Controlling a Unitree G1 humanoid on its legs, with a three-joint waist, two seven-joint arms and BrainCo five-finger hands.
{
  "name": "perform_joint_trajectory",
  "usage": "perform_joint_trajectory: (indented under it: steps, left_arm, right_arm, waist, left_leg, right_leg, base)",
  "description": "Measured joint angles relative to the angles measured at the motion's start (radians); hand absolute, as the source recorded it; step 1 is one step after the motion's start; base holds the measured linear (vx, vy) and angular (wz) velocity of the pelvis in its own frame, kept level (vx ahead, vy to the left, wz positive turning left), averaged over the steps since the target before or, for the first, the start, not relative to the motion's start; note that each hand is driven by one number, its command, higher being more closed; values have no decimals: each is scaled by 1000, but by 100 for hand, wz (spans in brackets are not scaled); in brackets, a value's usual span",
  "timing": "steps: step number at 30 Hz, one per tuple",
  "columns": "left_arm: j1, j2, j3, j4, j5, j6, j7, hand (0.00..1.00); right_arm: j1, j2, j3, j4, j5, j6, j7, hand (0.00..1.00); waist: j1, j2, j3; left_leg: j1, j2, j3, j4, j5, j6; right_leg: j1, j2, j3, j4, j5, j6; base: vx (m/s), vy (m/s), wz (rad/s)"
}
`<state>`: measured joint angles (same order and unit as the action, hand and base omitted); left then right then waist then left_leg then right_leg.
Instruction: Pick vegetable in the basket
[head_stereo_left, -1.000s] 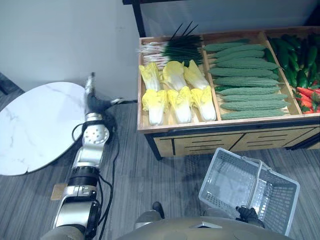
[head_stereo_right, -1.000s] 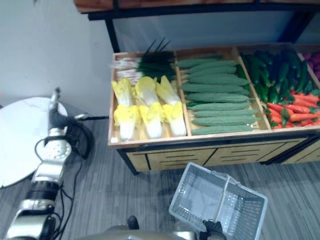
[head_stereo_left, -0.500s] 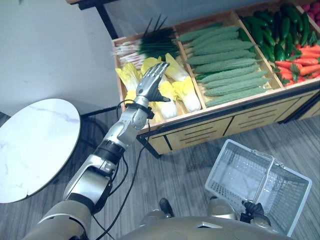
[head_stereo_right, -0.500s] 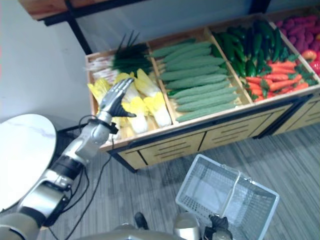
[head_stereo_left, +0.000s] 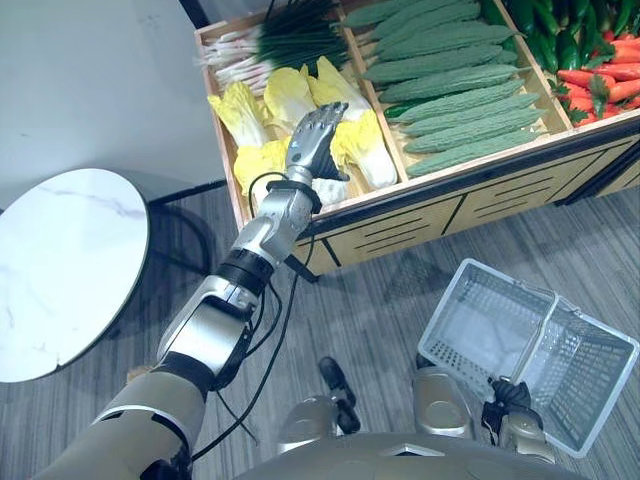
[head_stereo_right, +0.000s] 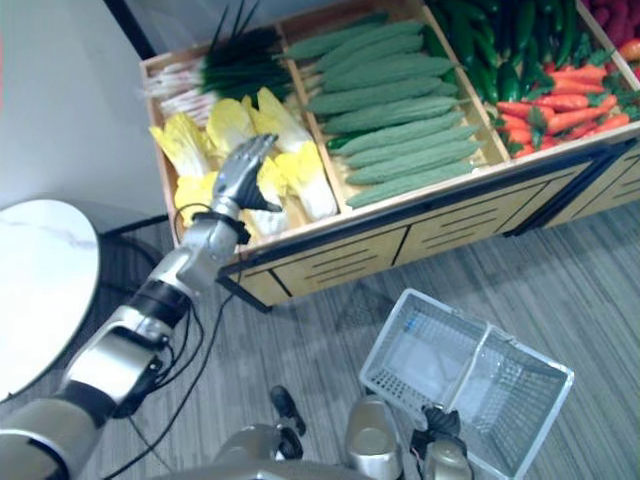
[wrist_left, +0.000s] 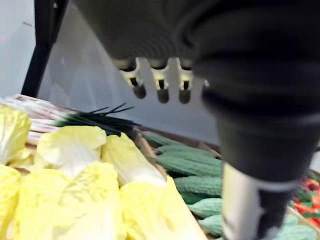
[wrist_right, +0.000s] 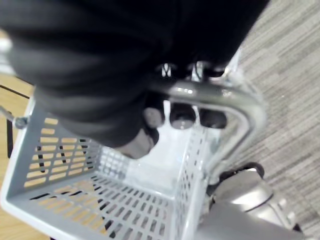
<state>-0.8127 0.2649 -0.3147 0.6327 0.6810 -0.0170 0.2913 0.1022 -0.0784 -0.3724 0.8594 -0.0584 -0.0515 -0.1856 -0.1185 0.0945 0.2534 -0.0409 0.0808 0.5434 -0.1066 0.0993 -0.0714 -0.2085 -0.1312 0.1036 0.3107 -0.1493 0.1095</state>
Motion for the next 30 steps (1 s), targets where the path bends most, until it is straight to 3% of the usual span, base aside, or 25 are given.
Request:
perform_joint_trajectory:
  steps: [14,20,30]
  left_arm:
    - [-123,-16,104,68,6,52,40,0]
    - [-184,1,112,69,0,56,43,0]
    - [-233,20,181,121,-43,50,62,0]
  right_arm:
    - [-35,-1,34,-20,39,-21,-23,100]
    - [-94,-2,40,-20,52,-30,-35,100]
    - [-138,-1,72,-36,78,-45,-52,100]
  waist:
    - [24,-15,65]
    - [24,-7,120]
    - [26,-5,161]
  left_leg:
    - [-85,-12,17,6,22,25]
    - [-136,-11,31,6,35,13]
    - [-200,-2,81,6,41,13]
  right_leg:
    - [-87,-11,8,1,6,6]
    - [-144,-8,22,-1,21,7]
    - [-228,12,77,-30,66,10]
  base:
    - [65,-17,1]
    - [49,-43,-4]
    - [52,-27,-15]
